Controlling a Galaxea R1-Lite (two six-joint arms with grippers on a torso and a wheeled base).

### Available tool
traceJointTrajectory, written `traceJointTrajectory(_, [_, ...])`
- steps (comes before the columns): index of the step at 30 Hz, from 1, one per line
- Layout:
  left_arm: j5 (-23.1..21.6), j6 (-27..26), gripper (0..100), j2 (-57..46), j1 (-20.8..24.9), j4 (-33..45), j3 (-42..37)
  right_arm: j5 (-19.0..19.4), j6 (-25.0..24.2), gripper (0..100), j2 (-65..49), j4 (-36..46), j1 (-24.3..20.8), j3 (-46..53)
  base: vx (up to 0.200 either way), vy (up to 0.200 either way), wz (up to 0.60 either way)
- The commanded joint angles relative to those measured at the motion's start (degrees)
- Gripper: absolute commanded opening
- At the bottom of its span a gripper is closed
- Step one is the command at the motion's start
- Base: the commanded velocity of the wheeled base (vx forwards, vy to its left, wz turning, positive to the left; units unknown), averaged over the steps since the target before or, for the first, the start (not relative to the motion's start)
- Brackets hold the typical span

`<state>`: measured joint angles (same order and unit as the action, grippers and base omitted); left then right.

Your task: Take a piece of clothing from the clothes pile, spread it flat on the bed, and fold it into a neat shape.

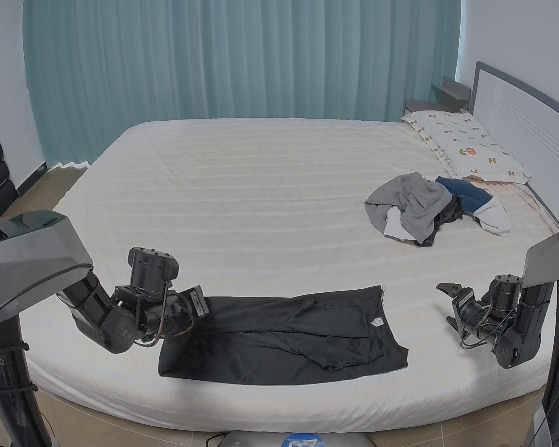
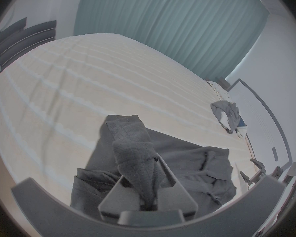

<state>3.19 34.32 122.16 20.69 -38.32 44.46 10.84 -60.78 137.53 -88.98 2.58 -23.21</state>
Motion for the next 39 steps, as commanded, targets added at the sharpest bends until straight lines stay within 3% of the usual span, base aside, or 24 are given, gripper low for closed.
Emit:
traceJointTrajectory(1, [1.6, 0.2, 0, -1.8, 4.9, 7.0, 7.2, 0.0, 0.1, 100, 0.3, -0.5, -0.1, 0.0, 0.0, -0.2, 0.0])
traceJointTrajectory(7, [1.7, 4.7, 0, -1.2, 9.5, 14.9, 14.3, 0.0, 0.2, 100, 0.4, -0.5, -0.2, 0.0, 0.0, -0.2, 0.0])
traceJointTrajectory(13, [1.6, 5.1, 0, 0.4, 12.7, 21.2, 19.6, -0.1, 0.2, 100, 0.4, -0.5, -0.2, 0.0, 0.0, -0.2, 0.0])
traceJointTrajectory(17, [1.6, 5.8, 0, 2.4, 14.4, 22.0, 21.4, -0.2, 0.3, 100, 0.7, -0.5, -0.3, 0.0, 0.0, -0.2, 0.0])
traceJointTrajectory(26, [1.8, 8.1, 0, 6.6, 15.9, 21.9, 24.0, -0.2, 0.3, 100, 0.6, -0.5, -0.5, 0.1, 0.0, 0.0, 0.0])
traceJointTrajectory(27, [2.0, 8.8, 100, 6.9, 16.0, 21.9, 24.5, -0.2, 0.3, 100, 0.7, -0.5, -0.5, 0.1, 0.0, 0.0, 0.0])
traceJointTrajectory(39, [2.3, 12.2, 100, 7.7, 17.7, 21.8, 25.7, -0.2, 0.6, 100, 0.7, -0.5, -0.6, 0.2, 0.0, 0.0, 0.0])
